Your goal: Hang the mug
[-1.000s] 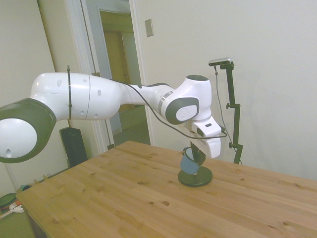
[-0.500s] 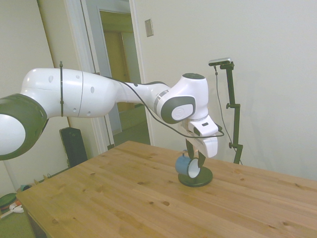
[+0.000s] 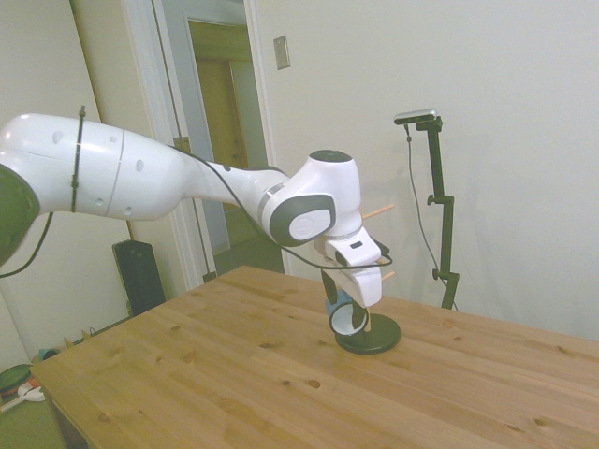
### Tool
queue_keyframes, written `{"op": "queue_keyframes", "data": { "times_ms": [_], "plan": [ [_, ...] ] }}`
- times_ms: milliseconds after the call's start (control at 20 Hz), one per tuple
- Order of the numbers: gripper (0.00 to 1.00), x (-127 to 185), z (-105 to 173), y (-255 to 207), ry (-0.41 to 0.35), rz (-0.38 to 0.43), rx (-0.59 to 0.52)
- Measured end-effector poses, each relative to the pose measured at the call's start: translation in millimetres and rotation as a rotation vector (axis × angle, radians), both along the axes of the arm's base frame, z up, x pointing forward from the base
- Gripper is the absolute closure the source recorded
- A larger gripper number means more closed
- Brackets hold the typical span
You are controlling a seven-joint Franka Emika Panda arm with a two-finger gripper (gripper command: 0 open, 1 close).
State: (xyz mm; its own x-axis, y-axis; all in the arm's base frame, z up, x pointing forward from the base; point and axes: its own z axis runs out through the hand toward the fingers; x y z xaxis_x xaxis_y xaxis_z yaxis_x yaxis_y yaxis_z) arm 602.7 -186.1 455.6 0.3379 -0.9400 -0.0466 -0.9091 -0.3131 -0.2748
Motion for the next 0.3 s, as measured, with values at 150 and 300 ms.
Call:
{"op": "queue_keyframes", "data": {
  "times_ms": [150, 300],
  "plan": [
    [0.00, -25, 0, 7, -0.011, 0.002, 0.001],
    [0.00, -41, 3, 10, -0.021, 0.013, 0.000]
  ]
}}
